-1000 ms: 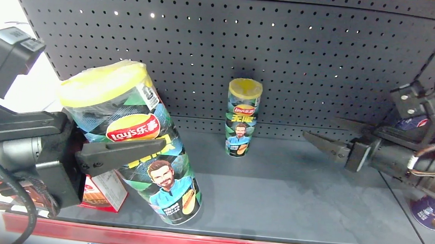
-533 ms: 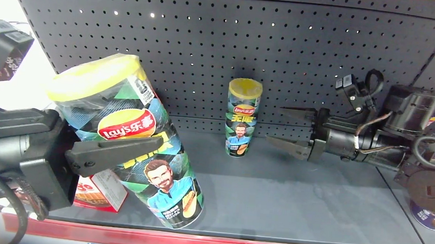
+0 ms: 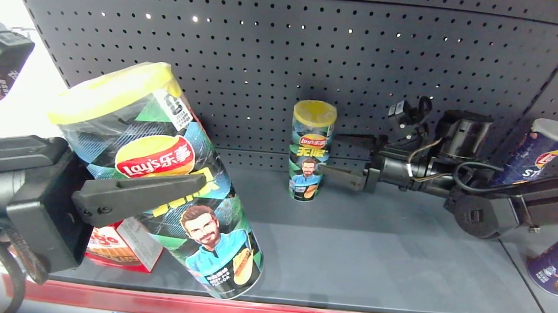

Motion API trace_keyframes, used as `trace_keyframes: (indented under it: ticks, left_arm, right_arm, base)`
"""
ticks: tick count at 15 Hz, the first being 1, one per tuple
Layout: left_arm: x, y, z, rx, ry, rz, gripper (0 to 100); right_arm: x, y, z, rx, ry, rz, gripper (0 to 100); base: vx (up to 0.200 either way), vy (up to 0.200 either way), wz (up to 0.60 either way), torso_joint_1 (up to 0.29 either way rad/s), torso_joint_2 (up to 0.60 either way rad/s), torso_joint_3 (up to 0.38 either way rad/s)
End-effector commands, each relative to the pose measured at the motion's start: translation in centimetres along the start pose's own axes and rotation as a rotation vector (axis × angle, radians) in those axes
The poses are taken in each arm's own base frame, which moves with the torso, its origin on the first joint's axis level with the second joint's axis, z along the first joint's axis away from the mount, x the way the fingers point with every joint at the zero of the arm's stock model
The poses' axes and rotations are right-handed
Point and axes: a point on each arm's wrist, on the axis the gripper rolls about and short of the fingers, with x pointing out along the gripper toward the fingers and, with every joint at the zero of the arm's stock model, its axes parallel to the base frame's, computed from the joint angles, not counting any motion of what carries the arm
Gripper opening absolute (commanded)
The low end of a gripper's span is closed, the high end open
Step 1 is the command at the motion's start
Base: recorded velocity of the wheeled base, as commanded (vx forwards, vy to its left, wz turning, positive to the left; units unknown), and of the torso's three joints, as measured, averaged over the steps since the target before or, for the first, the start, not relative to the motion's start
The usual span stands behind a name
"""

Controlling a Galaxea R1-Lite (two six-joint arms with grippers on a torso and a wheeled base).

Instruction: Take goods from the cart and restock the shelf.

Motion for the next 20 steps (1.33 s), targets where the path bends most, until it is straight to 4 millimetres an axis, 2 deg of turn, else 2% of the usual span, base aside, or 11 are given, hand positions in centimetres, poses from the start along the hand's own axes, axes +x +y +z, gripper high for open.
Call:
trace_keyframes:
  ticks: [1,6,13,16,17,20]
  left_arm:
    - [0.0,0.0,-0.1,-0.003,0.002,0.000,0]
    - [0.0,0.0,0.0,-0.001,0.000,0.000,0]
    - [-0.3,0.2,-0.8,-0.020,0.018,0.021,0]
    - [-0.3,0.3,-0.8,-0.021,0.019,0.023,0]
    - [-0.3,0.3,-0.8,-0.021,0.019,0.023,0]
    - [-0.3,0.3,-0.8,-0.020,0.018,0.023,0]
  right_arm:
    - [1.0,-1.1,-2.1,0.025,0.024,-0.001,100]
    - [2.6,-1.8,-4.4,0.045,0.039,0.010,100]
    - [5.4,-2.9,-6.0,0.050,0.033,0.032,100]
    - [6.0,-2.9,-6.6,0.057,0.038,0.039,100]
    - [6.1,-3.0,-7.1,0.053,0.036,0.037,0]
    - [6.3,-3.1,-7.3,0.049,0.031,0.035,0]
  base:
    - [0.000,0.000,0.00,0.000,0.00,0.000]
    - [0.000,0.000,0.00,0.000,0.00,0.000]
    - [0.000,0.000,0.00,0.000,0.00,0.000]
    - [0.000,0.000,0.00,0.000,0.00,0.000]
    - [0.000,0.000,0.00,0.000,0.00,0.000]
    - [0.000,0.000,0.00,0.000,0.00,0.000]
